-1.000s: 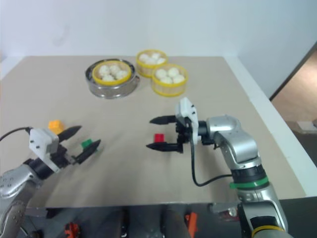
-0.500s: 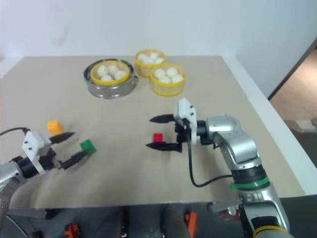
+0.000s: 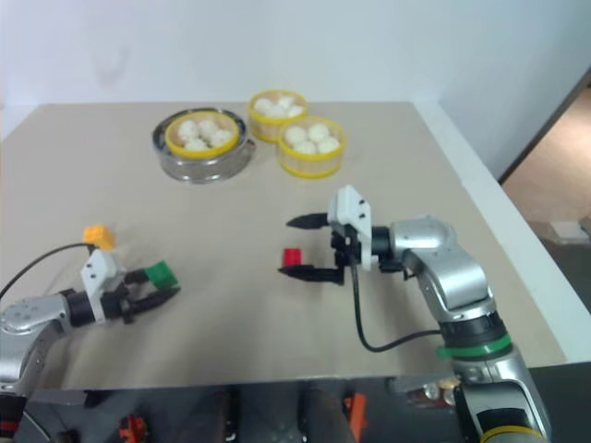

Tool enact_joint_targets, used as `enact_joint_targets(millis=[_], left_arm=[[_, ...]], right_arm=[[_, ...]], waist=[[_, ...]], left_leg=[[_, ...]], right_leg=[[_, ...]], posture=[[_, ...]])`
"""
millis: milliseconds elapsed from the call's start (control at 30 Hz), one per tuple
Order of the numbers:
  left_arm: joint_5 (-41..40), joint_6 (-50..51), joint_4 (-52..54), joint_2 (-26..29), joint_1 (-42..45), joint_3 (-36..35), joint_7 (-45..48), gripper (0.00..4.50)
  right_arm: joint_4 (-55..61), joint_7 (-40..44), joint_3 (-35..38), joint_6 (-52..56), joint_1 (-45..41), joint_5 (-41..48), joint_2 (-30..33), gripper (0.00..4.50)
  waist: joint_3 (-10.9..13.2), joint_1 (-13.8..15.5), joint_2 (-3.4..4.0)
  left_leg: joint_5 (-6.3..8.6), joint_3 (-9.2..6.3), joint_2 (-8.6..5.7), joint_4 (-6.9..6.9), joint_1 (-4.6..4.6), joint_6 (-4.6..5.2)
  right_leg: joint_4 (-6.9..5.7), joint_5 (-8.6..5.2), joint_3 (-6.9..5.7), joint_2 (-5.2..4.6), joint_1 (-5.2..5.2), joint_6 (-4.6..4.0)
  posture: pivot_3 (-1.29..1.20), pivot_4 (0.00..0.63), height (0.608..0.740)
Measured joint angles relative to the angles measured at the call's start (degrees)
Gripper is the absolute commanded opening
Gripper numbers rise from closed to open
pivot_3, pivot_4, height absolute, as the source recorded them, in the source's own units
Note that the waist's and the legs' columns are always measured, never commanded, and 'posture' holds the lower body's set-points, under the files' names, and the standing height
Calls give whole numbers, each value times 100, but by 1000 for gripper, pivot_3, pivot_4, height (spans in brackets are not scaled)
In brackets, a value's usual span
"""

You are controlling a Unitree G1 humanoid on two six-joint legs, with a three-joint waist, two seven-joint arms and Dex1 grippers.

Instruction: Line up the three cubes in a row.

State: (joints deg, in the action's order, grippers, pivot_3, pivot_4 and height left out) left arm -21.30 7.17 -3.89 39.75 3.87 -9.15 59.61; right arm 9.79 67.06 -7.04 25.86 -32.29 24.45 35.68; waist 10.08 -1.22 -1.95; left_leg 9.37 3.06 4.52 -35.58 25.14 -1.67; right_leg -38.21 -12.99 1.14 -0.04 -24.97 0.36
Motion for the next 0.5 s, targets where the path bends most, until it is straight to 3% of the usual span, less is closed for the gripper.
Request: enact_joint_targets(millis=[33,300,500], left_arm=[[14,-1,-17,7,34,9,30,1328],[217,-61,11,31,679,567,461,1345],[286,291,-68,-347,2123,1499,980,1345]], right_arm=[[5,-4,2,0,3,1,12,4500],[81,-93,31,120,35,119,44,4500],[72,-129,24,102,13,100,71,4500]], waist=[[0,0,0],[0,8,0],[0,8,0]], left_leg=[[0,0,1,0,0,0],[-2,1,0,-5,4,-3],[-3,-3,-1,-19,5,-2]], right_leg=[[0,-2,0,1,0,-8],[0,0,2,2,2,-7],[0,14,20,22,9,22]], posture=[[0,150,740],[0,150,740],[0,150,740]])
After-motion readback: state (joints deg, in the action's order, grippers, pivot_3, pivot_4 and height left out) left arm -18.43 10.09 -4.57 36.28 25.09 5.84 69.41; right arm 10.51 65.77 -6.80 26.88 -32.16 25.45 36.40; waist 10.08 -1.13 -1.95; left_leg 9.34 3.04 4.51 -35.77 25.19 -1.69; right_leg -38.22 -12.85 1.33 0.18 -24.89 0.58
